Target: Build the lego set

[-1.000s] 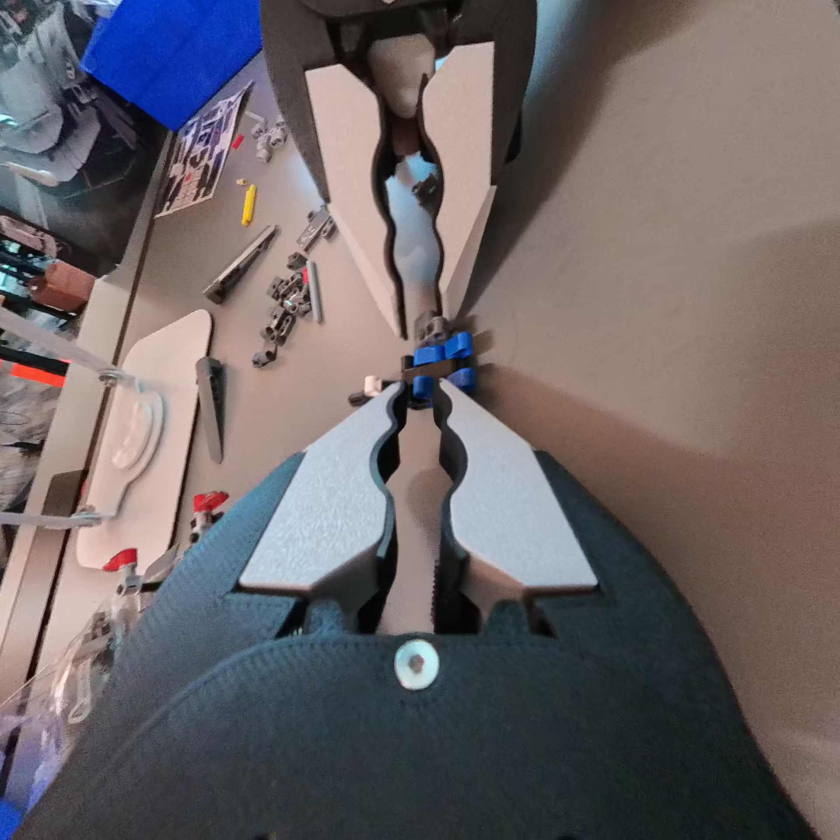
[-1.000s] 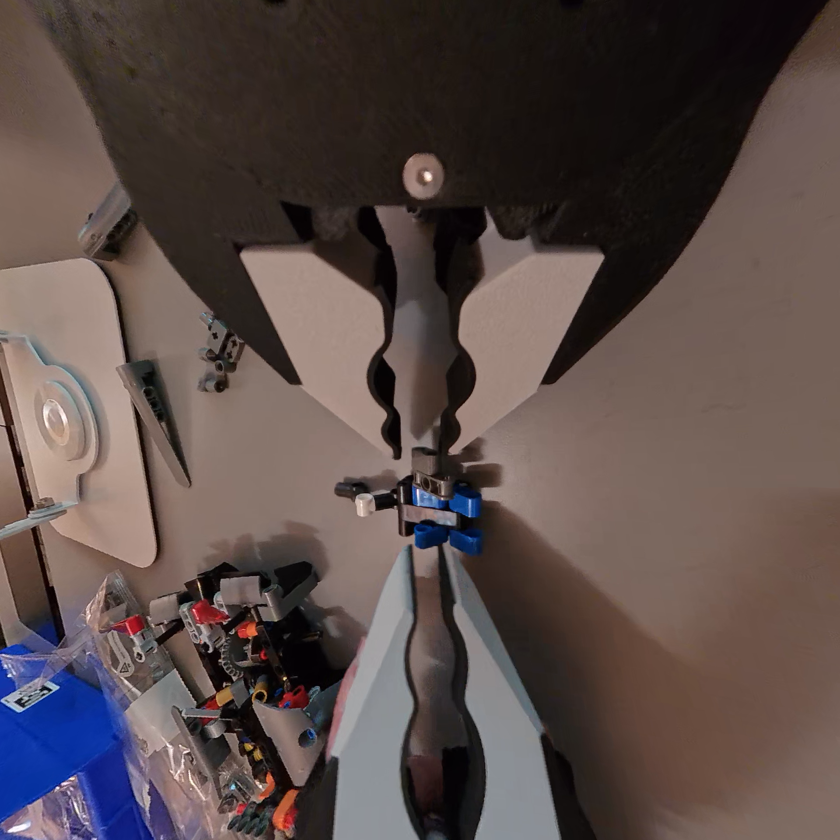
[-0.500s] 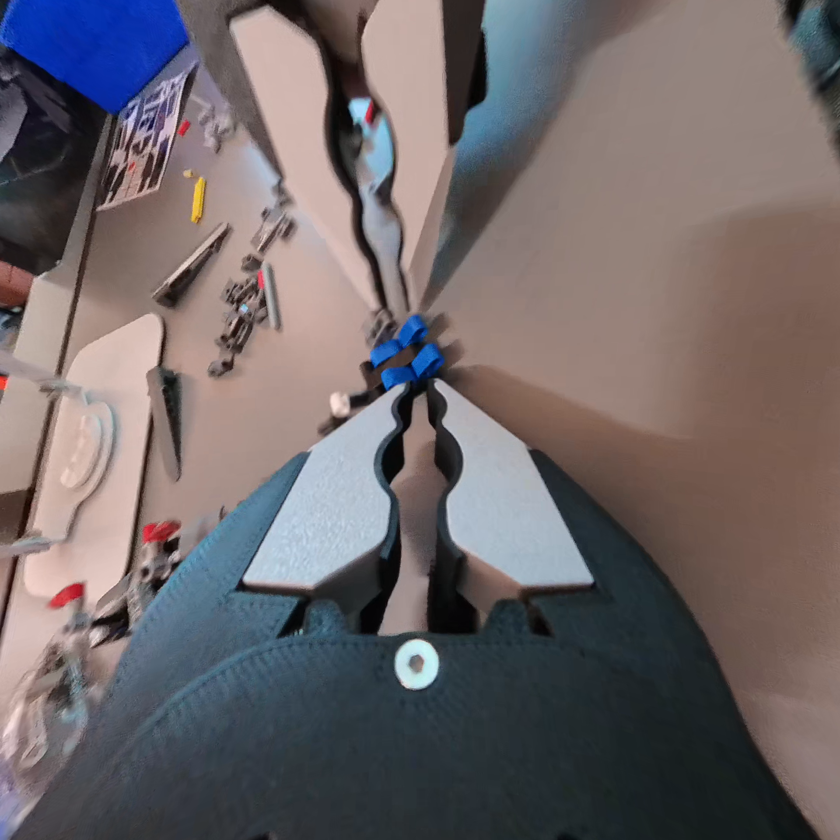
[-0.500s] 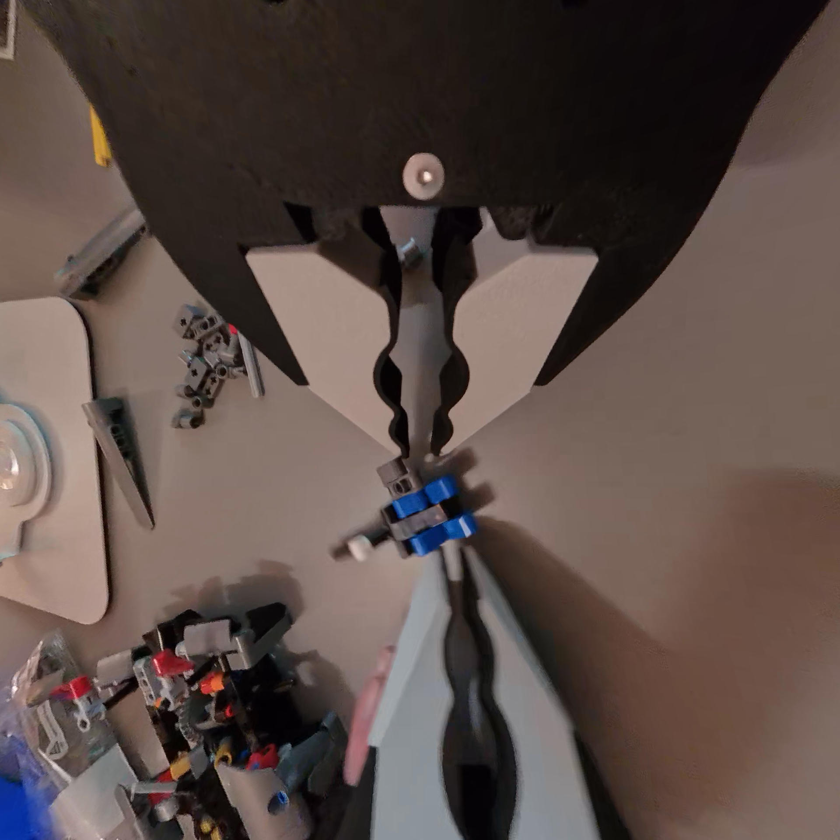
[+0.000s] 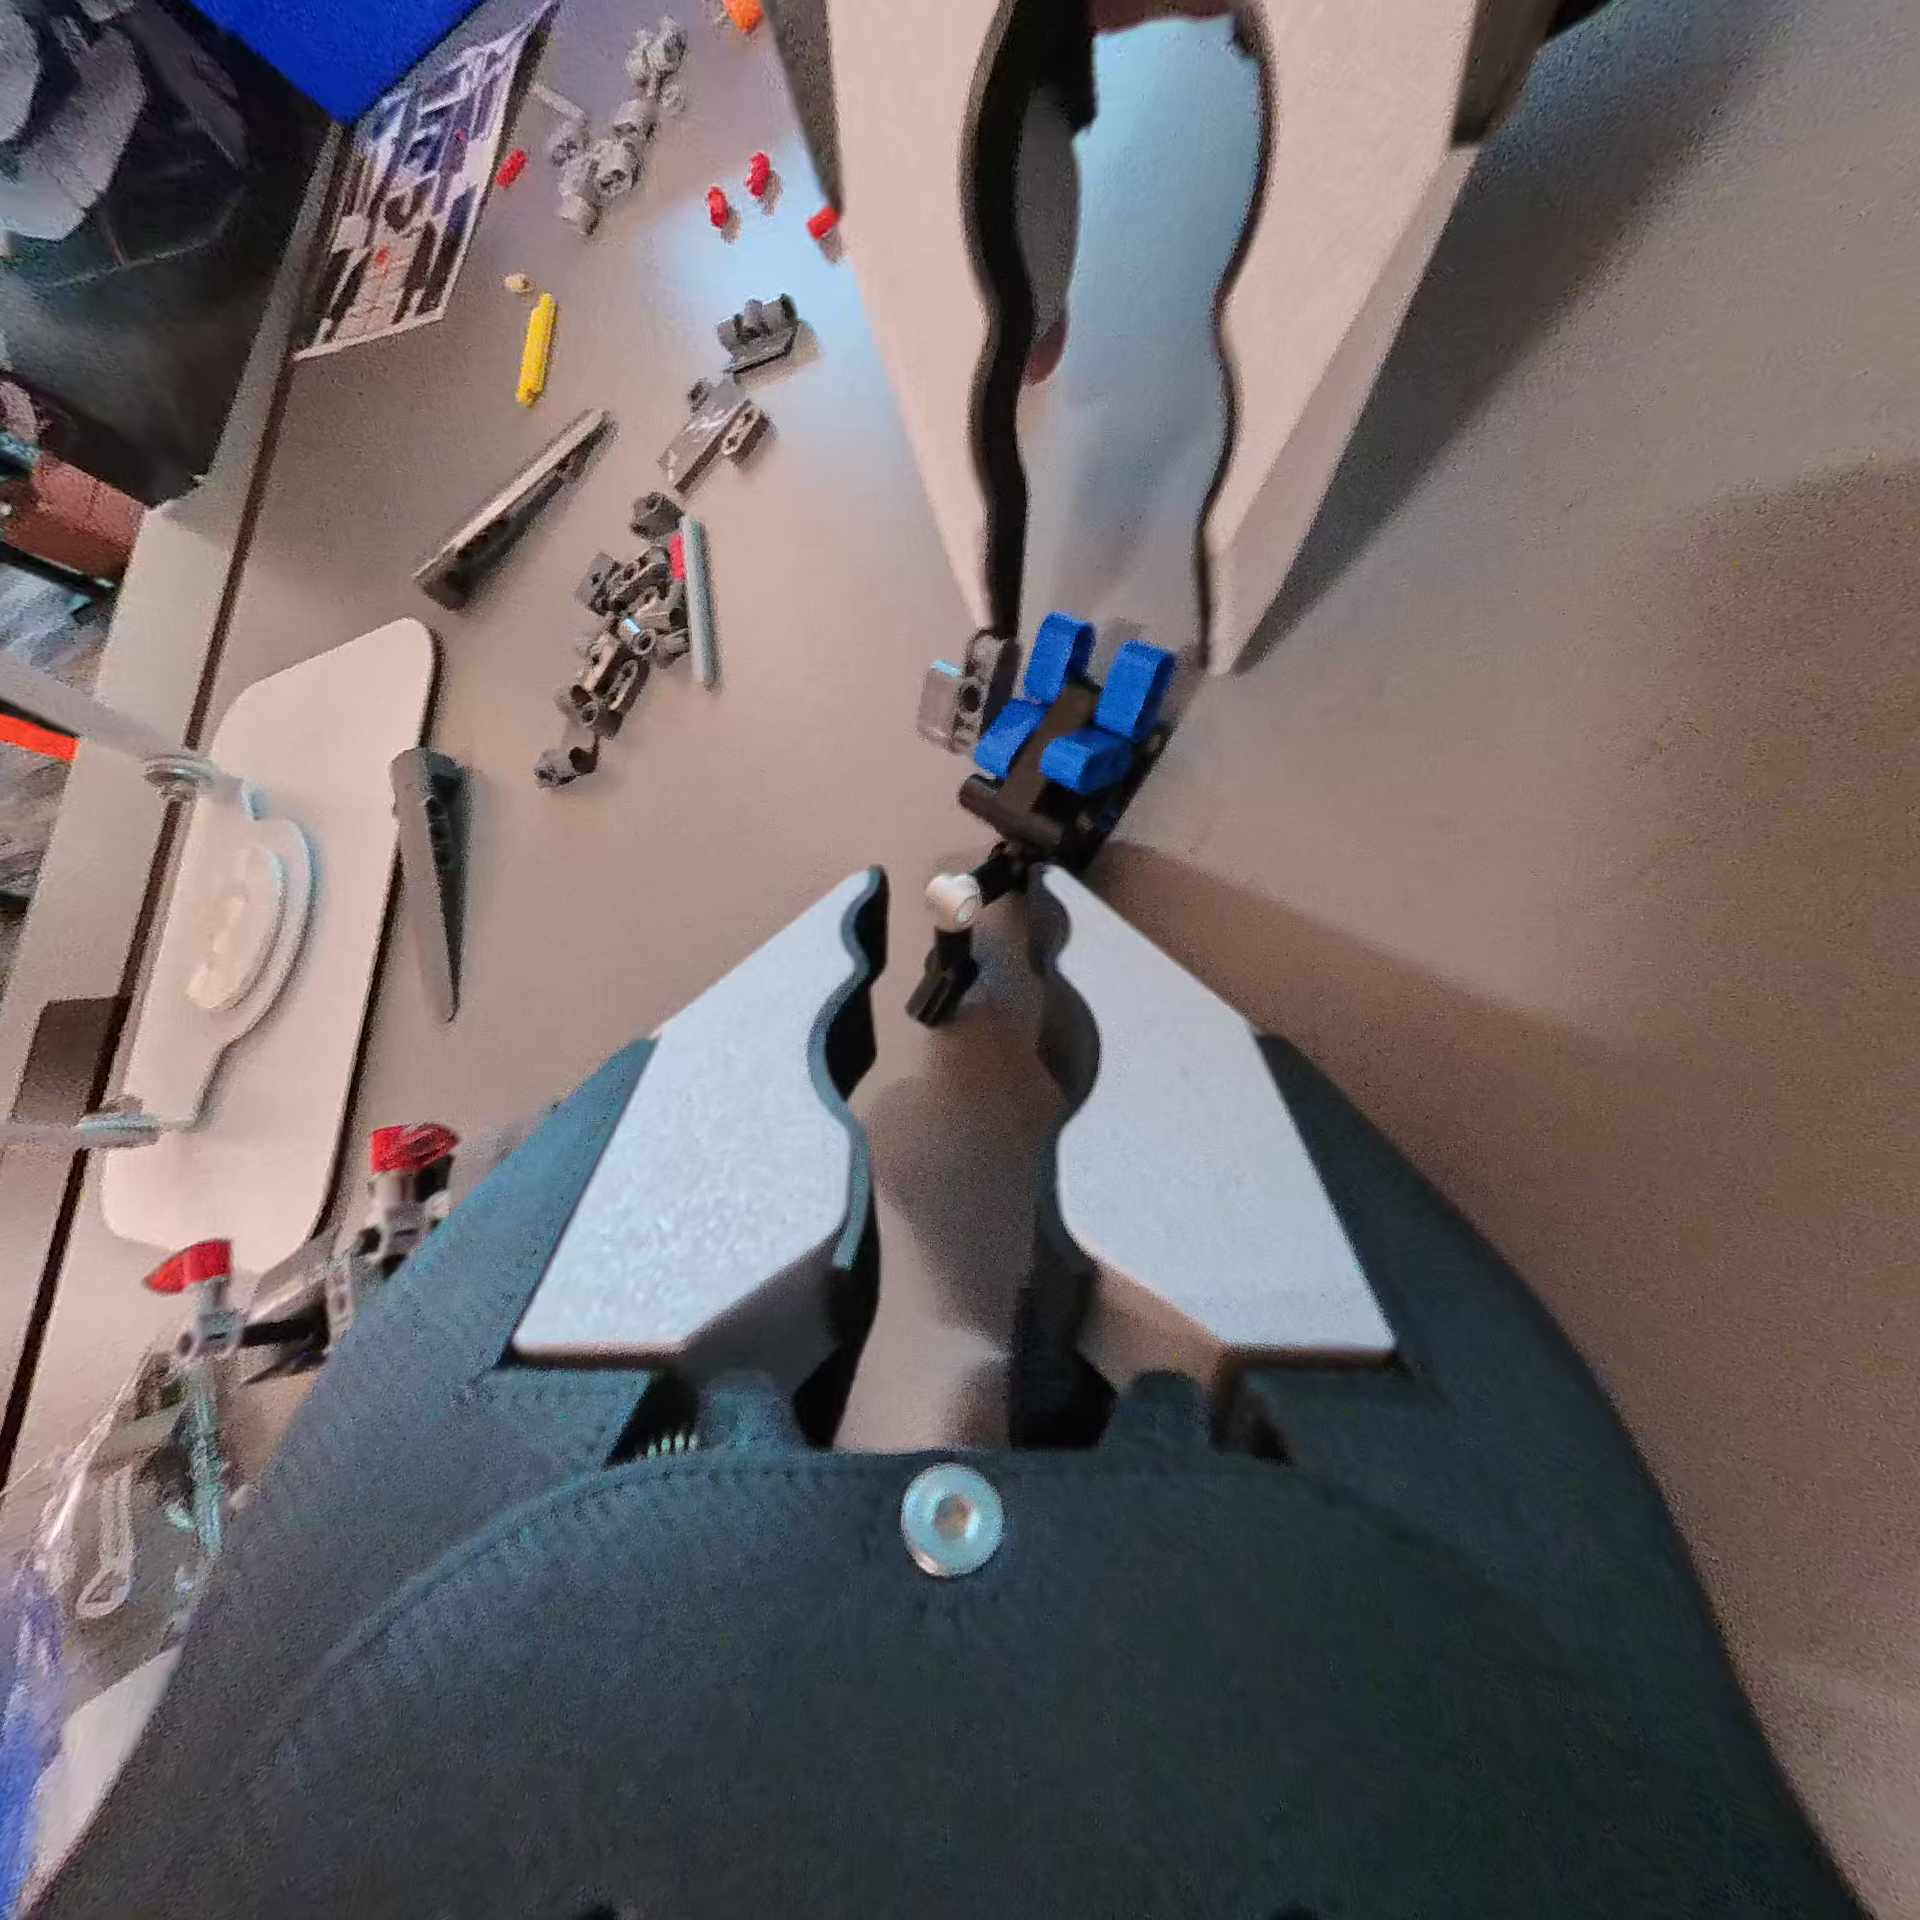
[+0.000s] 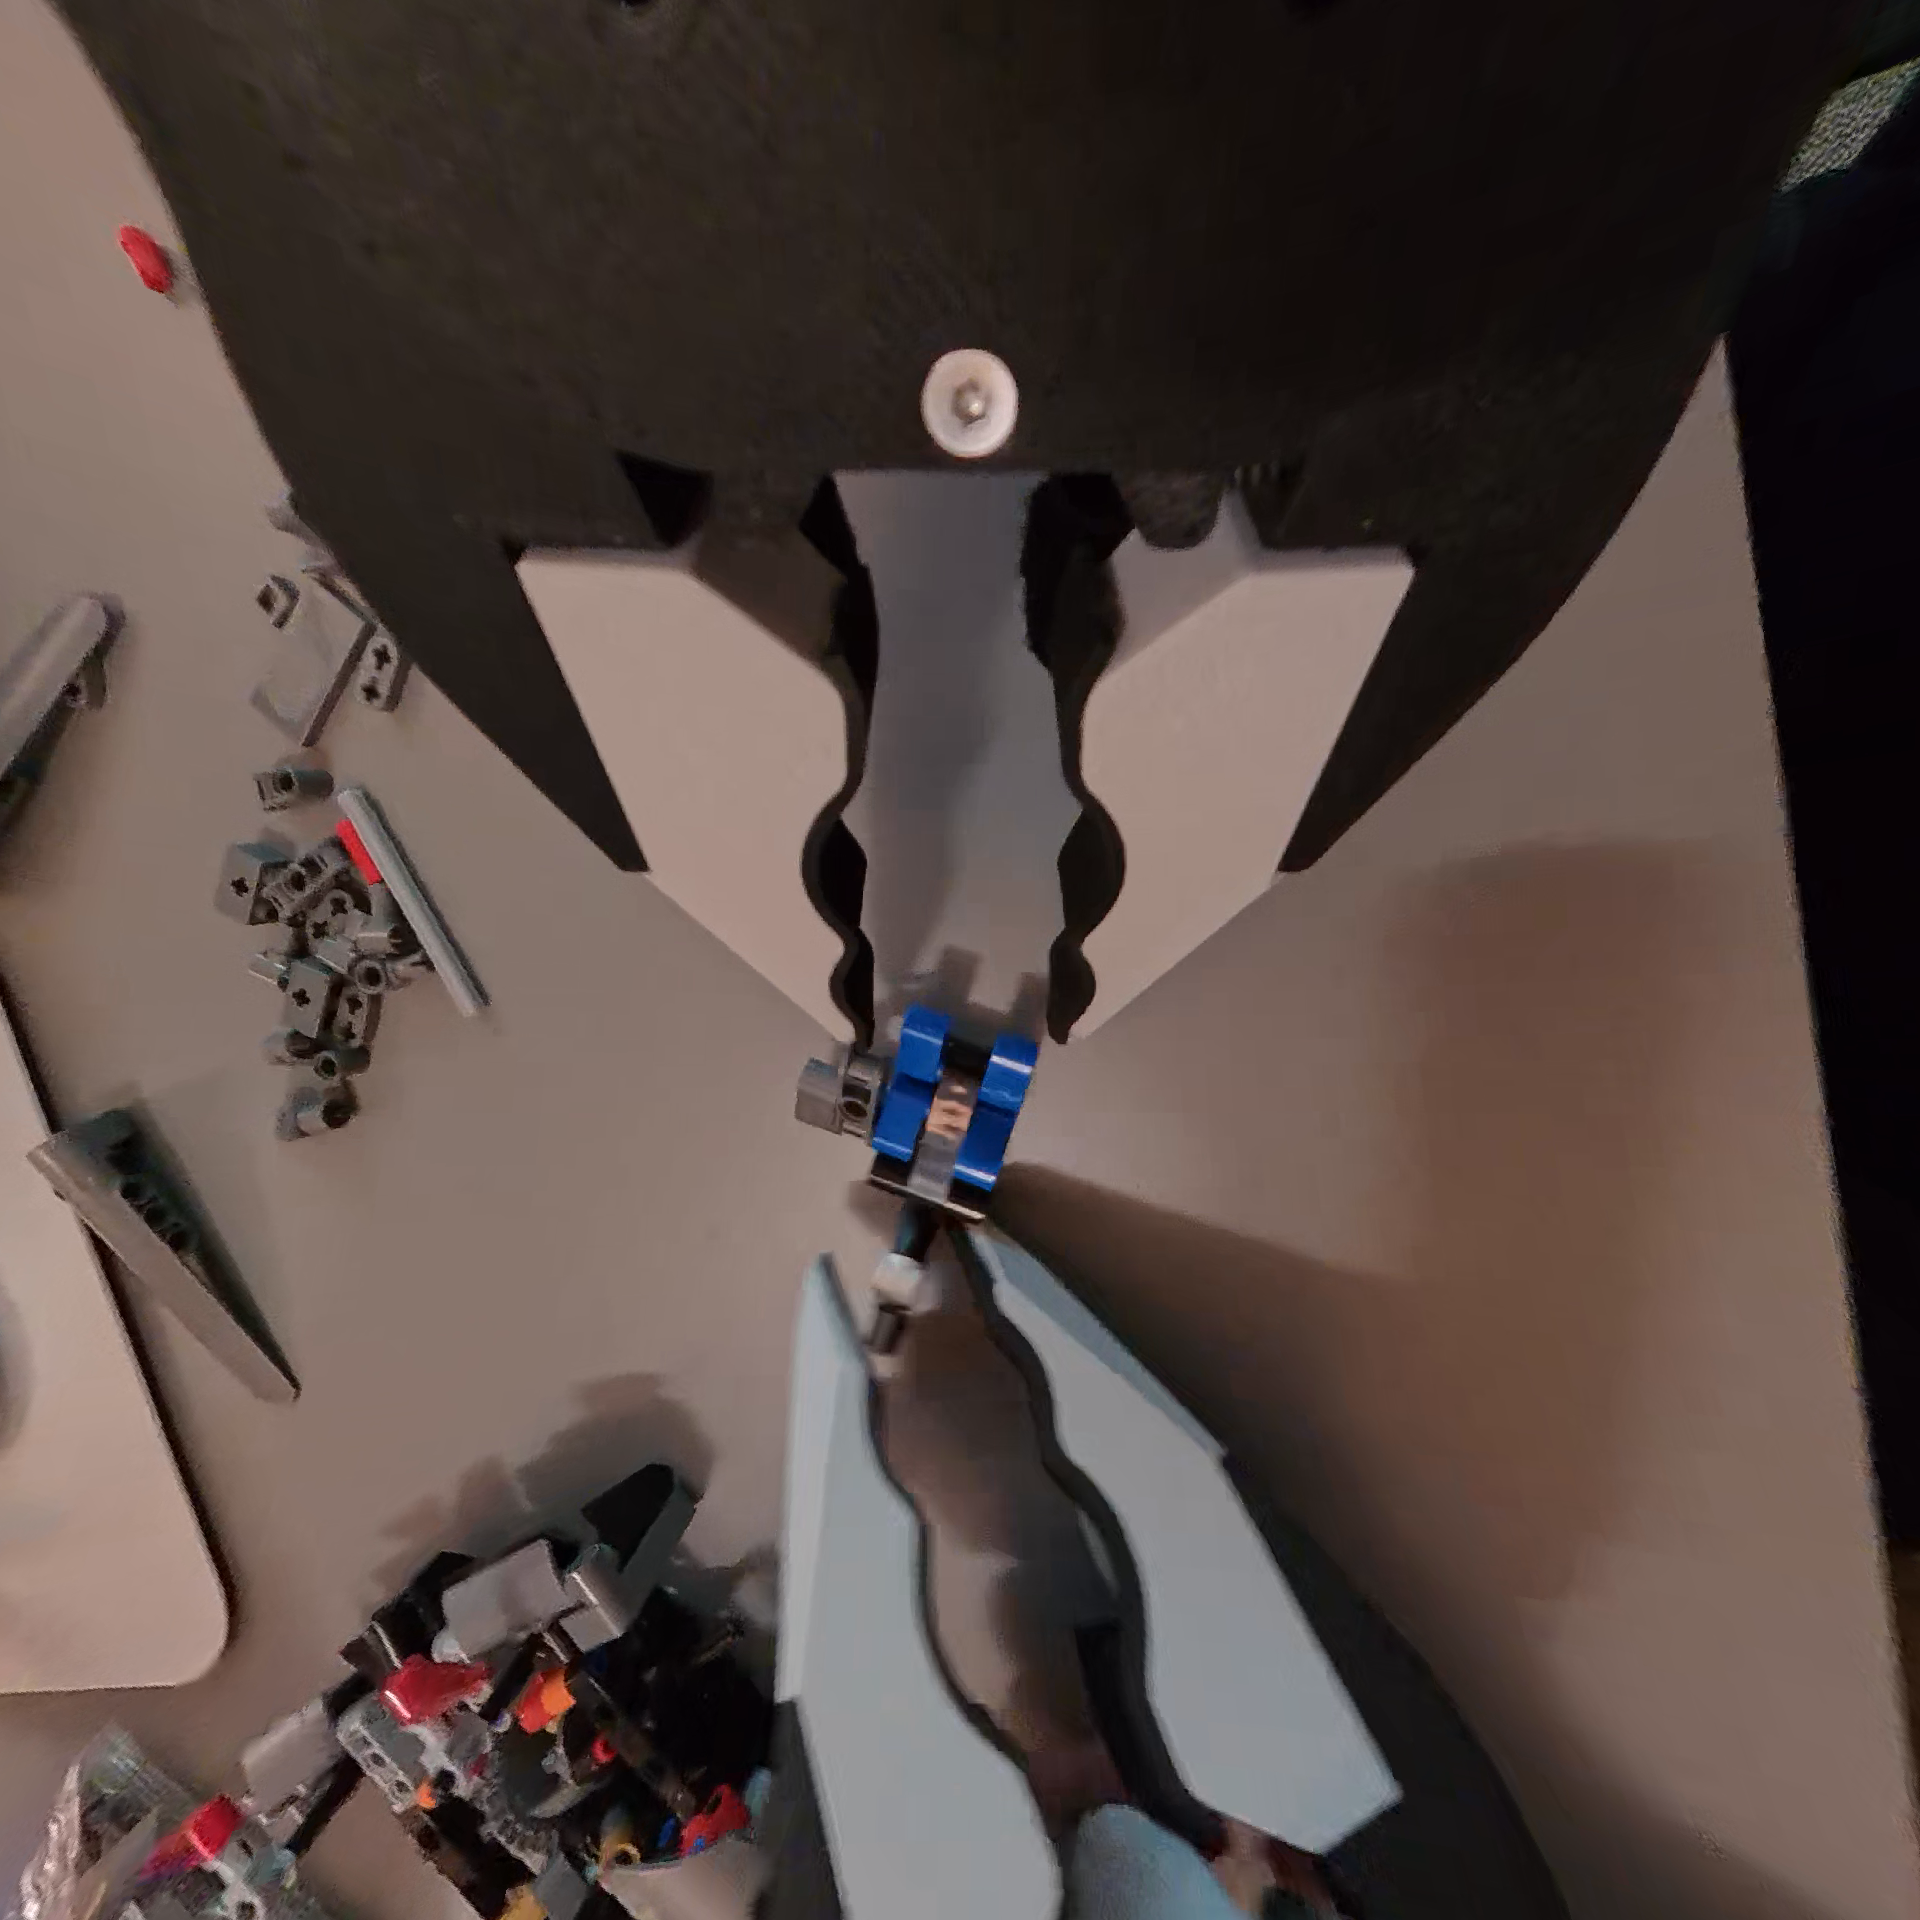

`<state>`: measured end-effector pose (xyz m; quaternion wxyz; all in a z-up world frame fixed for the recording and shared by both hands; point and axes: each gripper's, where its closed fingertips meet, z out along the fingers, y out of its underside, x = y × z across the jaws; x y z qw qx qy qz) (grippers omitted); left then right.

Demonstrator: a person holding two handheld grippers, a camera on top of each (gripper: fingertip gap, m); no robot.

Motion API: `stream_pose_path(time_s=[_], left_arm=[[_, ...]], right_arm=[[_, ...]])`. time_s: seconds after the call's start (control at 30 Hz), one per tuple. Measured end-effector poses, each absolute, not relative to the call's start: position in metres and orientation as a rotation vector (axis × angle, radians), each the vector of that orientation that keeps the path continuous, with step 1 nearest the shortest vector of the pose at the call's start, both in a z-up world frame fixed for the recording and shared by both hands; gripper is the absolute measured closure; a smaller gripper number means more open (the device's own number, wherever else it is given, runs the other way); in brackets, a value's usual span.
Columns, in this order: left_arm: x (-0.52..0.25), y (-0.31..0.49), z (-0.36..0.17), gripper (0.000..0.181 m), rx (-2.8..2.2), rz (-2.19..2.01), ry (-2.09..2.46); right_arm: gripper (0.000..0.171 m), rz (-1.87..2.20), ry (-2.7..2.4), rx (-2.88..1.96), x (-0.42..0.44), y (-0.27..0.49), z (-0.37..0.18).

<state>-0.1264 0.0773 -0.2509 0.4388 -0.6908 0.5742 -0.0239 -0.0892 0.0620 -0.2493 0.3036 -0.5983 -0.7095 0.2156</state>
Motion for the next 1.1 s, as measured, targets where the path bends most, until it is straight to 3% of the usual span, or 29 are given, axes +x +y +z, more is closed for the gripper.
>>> stream_pose_path(time_s=[0.3,0.47,0.73,1.1], left_arm=[[-0.119,0.051,-0.25,0.166,-1.738,-0.191,1.519],[-0.125,0.054,-0.246,0.161,-1.737,-0.159,1.499],[-0.131,0.063,-0.214,0.159,-1.662,-0.143,1.381],[-0.127,0.078,-0.208,0.162,-1.598,-0.05,1.304]], right_arm=[[0.15,0.455,-1.886,-1.567,-0.102,0.088,-0.253],[0.143,0.396,-1.903,-1.554,-0.099,0.101,-0.247],[0.144,0.389,-1.671,-1.599,-0.038,0.138,-0.196],[0.148,0.228,-1.67,-1.605,-0.006,0.152,-0.208]])
